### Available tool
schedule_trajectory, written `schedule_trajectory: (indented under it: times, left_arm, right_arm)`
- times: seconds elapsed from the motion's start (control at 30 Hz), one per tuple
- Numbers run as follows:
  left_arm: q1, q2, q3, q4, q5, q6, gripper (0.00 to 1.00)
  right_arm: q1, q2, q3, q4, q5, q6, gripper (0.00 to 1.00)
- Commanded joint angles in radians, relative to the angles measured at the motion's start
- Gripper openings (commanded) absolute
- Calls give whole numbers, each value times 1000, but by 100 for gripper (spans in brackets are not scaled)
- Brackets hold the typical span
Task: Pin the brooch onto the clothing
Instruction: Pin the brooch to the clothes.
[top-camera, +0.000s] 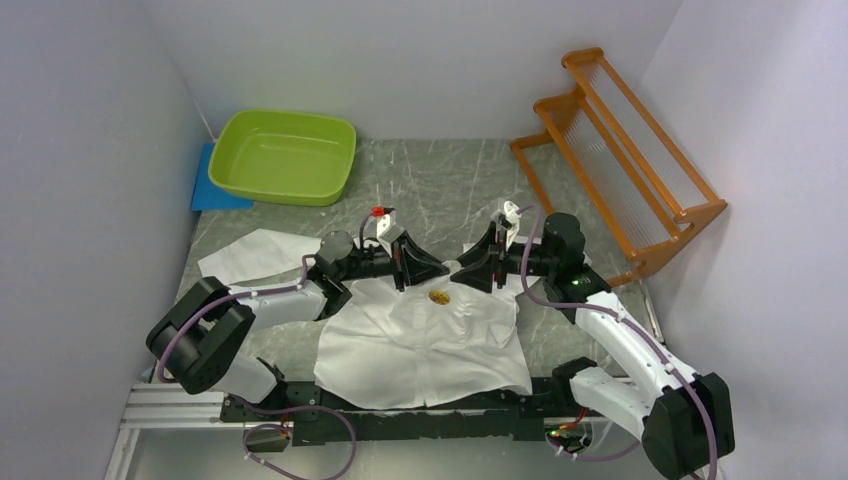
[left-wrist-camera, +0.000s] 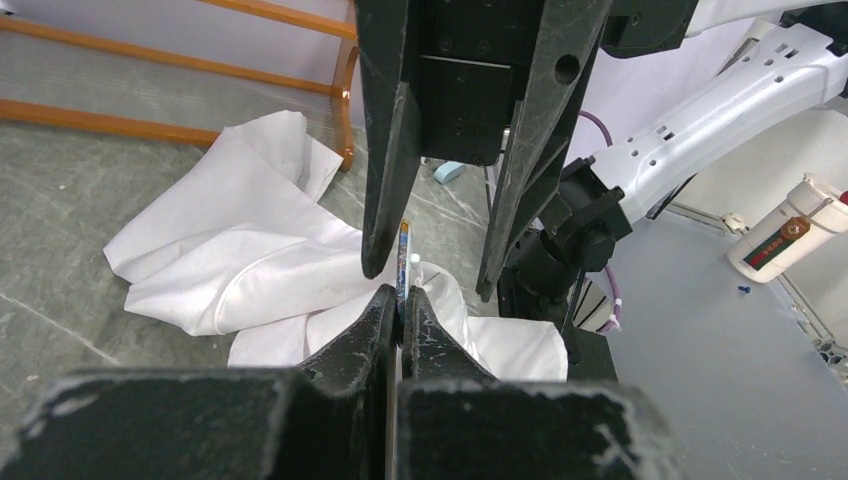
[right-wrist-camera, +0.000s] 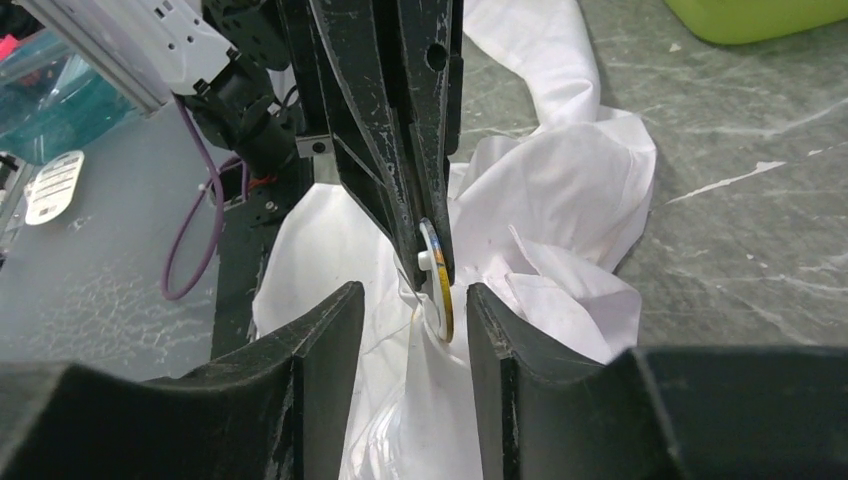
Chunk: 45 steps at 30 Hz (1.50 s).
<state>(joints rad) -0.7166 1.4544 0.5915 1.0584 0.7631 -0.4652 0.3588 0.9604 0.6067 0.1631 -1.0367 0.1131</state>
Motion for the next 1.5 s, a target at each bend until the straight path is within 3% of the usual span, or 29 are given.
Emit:
schedule_trajectory:
  times: [0.0,0.03,0.17,0.43,0.53,0.83,1.1,1.47]
  left_arm:
    - [2,-25,39,14,10,-3,3]
    - [1,-25,40,14,9,-4,3]
    - [2,-23,43,8,11,-10,2]
    - [1,-39,47,-24,12,5,3]
    - [1,-40,52,-35,14,4,3]
    - [-1,-24,91,-97,29,5,3]
    - [-7,-48,136,-246,38,62,3]
    - [-24,-108,114,-335,26,140,3]
  right_arm:
    - [1,26,42,-13,-52,-43,47]
    - [0,32,43,-14,-49,-44,47]
    - [0,48,39,23,-48,-15,32]
    - [1,70,62,39,-23,28,20]
    - [2,89,94,-21,-15,14,9]
    - [2,118,144,-104,63,26,7]
    - [6,178,246,-289,170,0,4]
    - [5,134,211,-221,327,187,0]
